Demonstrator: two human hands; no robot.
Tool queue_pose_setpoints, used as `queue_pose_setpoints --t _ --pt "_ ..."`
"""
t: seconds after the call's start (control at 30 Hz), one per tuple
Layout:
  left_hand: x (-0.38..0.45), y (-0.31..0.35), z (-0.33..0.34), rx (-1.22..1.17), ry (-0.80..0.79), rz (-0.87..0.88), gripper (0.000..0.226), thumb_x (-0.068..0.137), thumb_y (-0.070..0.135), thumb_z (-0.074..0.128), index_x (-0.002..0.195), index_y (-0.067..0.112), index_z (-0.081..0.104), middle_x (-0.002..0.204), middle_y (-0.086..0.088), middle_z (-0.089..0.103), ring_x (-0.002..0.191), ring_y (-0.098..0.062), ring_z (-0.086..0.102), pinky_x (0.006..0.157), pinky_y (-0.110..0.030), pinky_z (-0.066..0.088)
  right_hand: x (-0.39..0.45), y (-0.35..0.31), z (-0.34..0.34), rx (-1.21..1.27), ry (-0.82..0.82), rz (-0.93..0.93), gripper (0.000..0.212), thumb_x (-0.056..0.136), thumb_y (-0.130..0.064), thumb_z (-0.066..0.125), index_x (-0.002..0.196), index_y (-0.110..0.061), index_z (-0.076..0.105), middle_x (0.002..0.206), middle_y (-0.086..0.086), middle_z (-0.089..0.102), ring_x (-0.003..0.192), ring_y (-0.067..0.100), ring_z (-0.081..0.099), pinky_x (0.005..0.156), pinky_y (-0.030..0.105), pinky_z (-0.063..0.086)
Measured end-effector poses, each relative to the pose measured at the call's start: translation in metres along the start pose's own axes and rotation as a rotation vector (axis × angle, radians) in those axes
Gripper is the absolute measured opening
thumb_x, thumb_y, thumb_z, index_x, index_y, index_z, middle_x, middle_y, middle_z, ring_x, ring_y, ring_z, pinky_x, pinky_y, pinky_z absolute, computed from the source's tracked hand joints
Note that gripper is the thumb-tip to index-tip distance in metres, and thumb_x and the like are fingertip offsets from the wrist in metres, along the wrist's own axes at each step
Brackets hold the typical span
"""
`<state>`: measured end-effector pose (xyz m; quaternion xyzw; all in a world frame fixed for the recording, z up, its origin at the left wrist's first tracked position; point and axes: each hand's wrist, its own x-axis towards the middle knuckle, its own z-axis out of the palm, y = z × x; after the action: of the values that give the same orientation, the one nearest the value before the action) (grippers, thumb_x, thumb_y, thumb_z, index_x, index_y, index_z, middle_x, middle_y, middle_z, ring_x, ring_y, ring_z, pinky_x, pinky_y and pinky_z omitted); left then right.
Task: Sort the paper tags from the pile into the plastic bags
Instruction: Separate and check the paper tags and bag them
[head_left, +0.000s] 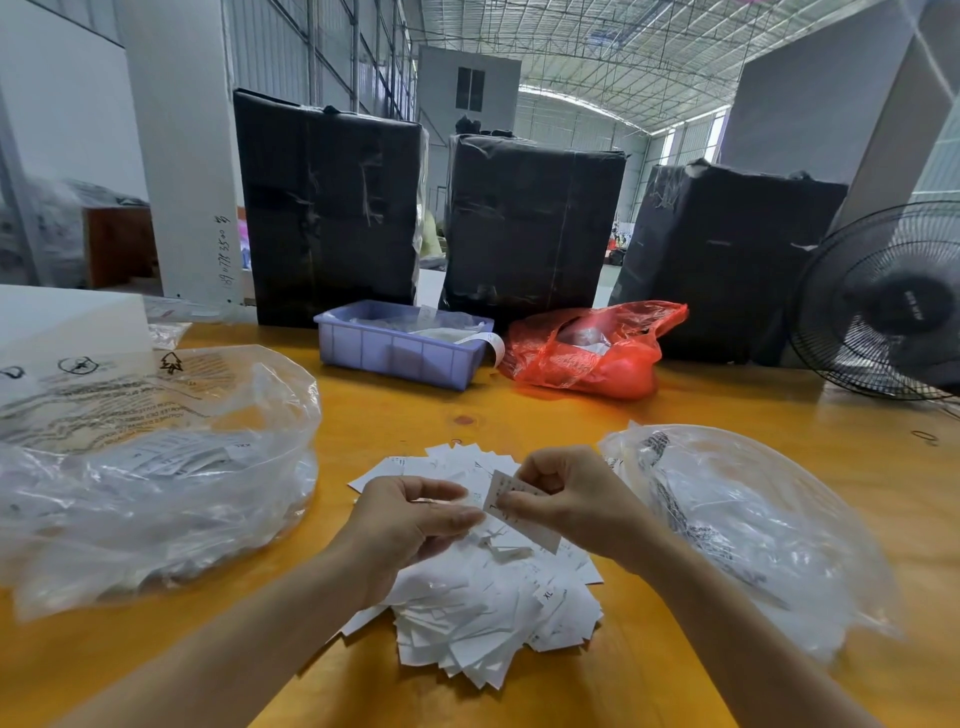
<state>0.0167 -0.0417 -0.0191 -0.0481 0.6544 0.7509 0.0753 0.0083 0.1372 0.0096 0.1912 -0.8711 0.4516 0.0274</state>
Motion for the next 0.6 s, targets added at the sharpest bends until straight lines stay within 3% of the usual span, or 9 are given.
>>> queue_pose_setpoints --t 0.2,0.47,0.6 --pt "-0.0016 0.0009 0.0009 0.03 -0.024 0.024 0.034 0.066 -0.003 0.079 0.096 0.002 0.066 0.074 -0.012 0.073 0.063 -0.013 0.069 0.053 -0.017 0.051 0.0023 0.0047 0.0016 -0.066 0.019 -0.023 0.012 0.079 -0.015 0.073 0.072 -0.008 0.066 0.073 0.018 0.065 0.061 0.015 0.052 0.056 0.032 0.04" --pt "-0.0023 -0.0001 0.0008 0.085 -0.011 0.074 0.028 0.068 -0.003 0.078 0.093 0.003 0.066 0.078 -0.015 0.073 0.066 -0.015 0.07 0.057 -0.019 0.052 0.0032 0.0077 0.0069 -0.132 -0.018 -0.033 0.017 0.078 -0.02 0.074 0.066 -0.019 0.062 0.063 -0.001 0.059 0.052 0.006 0.049 0.049 0.024 0.039" --pt "-0.003 -0.0013 0.0016 0.111 -0.018 0.102 0.026 0.068 -0.004 0.078 0.09 0.003 0.066 0.07 -0.011 0.072 0.062 -0.012 0.069 0.053 -0.016 0.051 0.0025 0.0063 0.0078 -0.088 -0.066 -0.021 0.014 0.079 -0.018 0.075 0.071 -0.01 0.065 0.073 0.02 0.066 0.059 0.016 0.053 0.053 0.032 0.04"
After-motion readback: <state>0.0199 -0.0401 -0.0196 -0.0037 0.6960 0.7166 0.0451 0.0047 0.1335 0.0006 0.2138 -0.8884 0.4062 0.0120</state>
